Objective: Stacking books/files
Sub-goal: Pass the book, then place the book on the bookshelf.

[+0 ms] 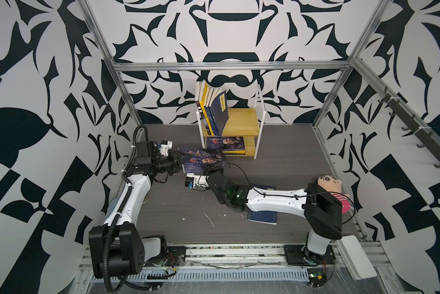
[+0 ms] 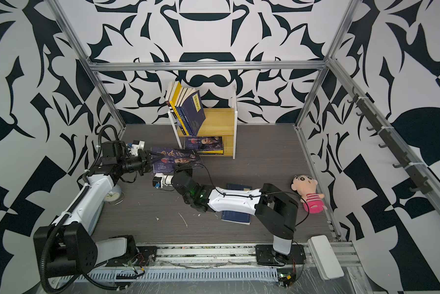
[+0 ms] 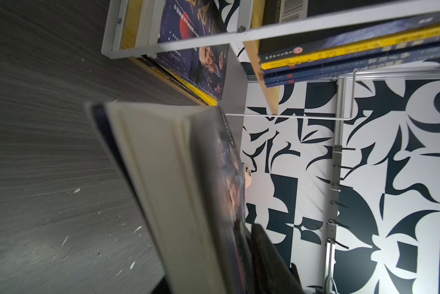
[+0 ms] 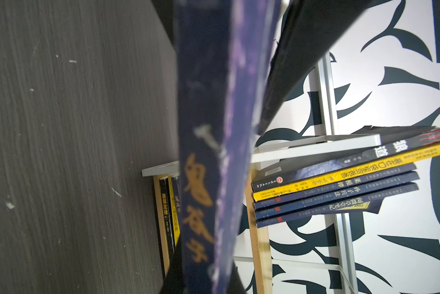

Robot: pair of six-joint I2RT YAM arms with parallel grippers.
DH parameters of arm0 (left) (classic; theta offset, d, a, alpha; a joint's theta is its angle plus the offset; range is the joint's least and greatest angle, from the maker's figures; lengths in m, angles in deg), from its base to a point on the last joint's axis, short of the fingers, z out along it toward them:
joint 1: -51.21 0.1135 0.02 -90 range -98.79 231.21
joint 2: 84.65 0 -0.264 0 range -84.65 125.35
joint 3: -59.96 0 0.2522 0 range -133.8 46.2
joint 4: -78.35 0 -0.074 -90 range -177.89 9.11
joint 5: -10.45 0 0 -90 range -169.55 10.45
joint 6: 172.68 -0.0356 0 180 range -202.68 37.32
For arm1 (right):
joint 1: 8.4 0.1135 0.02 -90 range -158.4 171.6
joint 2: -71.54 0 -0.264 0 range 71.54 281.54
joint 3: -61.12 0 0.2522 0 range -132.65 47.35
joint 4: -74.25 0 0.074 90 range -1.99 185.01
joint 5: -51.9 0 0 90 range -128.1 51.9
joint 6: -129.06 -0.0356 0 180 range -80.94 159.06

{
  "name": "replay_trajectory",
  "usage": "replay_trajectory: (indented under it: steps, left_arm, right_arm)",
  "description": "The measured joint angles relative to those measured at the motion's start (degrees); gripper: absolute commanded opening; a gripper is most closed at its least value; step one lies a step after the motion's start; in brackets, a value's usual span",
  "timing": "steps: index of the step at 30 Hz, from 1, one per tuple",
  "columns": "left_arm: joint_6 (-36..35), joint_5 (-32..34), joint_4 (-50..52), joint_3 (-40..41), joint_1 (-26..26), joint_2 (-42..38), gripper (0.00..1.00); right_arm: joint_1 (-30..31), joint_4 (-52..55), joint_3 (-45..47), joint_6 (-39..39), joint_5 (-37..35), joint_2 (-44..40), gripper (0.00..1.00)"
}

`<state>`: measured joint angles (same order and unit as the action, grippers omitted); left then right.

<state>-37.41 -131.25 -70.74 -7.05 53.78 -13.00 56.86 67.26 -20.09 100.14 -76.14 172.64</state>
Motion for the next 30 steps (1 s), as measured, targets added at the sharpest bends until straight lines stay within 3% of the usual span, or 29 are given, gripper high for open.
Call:
replay_trajectory:
  steps: [5, 9, 14, 19, 30]
  left_arm:
    - [-11.0, 4.4, 4.3, -1.6, 1.6, 0.0, 0.73]
    - [-22.6, 12.8, 7.8, -4.2, 3.4, -0.3, 1.0]
    - [-33.9, 23.6, 10.6, -4.5, 5.1, -1.2, 1.0]
    - [-40.7, 30.3, 11.9, -4.5, 7.0, -2.3, 1.0]
    - [-49.5, 35.0, 12.8, -9.5, 7.9, -3.5, 1.0]
  right_arm:
    - [-2.4, 14.4, 2.0, -4.3, 3.5, -7.4, 0.0]
    - [-6.2, 24.5, 2.0, -7.6, 7.4, -12.6, 0.0]
    - [-11.3, 29.1, 2.0, -8.0, 8.8, -13.9, 0.0]
    - [-14.0, 27.2, 2.0, -5.1, 8.2, -11.3, 0.0]
    - [-14.2, 18.8, -0.5, 4.8, 5.4, -5.7, 0.0]
